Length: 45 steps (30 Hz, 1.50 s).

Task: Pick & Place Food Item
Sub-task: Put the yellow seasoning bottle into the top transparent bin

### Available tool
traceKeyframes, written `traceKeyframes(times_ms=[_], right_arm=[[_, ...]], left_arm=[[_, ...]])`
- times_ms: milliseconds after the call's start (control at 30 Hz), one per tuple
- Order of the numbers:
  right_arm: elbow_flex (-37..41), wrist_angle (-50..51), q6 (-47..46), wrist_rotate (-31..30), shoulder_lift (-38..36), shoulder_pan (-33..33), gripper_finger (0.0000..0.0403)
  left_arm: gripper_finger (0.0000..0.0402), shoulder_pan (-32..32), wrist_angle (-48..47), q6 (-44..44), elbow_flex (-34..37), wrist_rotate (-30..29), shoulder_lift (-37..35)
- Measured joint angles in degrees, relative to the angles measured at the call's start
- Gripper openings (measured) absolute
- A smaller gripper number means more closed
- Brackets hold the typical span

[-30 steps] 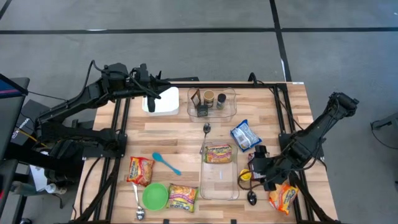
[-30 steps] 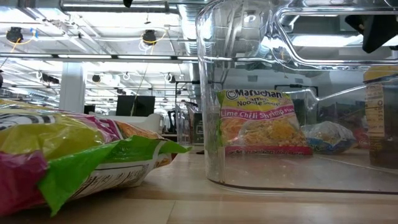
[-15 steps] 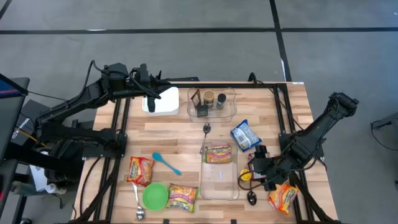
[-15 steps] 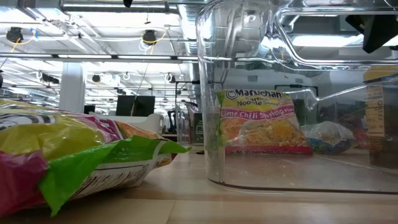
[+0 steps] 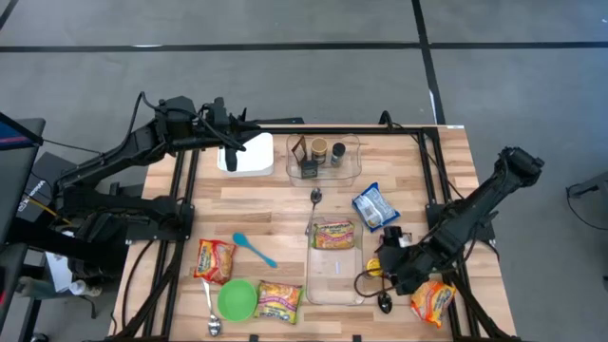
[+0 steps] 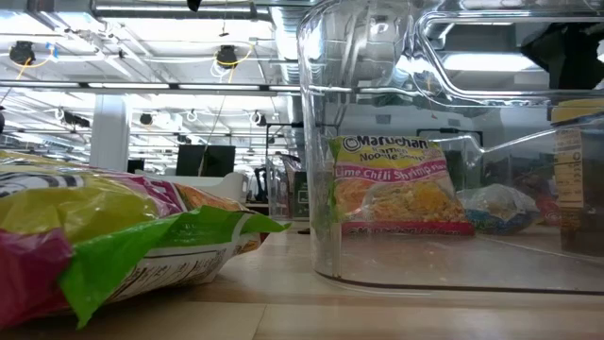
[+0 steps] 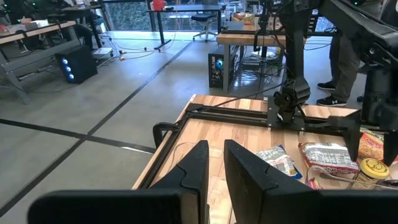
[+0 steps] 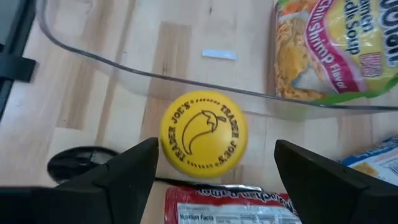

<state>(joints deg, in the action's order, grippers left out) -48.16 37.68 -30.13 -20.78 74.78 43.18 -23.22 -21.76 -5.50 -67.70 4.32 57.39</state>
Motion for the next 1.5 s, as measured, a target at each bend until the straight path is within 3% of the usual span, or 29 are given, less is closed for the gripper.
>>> traceKeyframes(times_ms=[533, 1200, 1500], right_arm=[[0.0, -3.8, 0.2, 6.3, 10.4, -2.8, 0.0314], [-0.1, -5.0, 0.2, 9.0, 10.6, -6.2, 0.0314], [-0.1, -5.2, 0.1, 9.0, 10.6, -6.2, 0.0269]], left_arm=[[0.0044, 0.0, 0.2, 0.0, 0.0, 0.0, 0.0], [0.0044, 0.0, 0.4, 0.0, 0.0, 0.0, 0.0], [0.0044, 0.0, 0.4, 0.0, 0.0, 0.0, 0.0]])
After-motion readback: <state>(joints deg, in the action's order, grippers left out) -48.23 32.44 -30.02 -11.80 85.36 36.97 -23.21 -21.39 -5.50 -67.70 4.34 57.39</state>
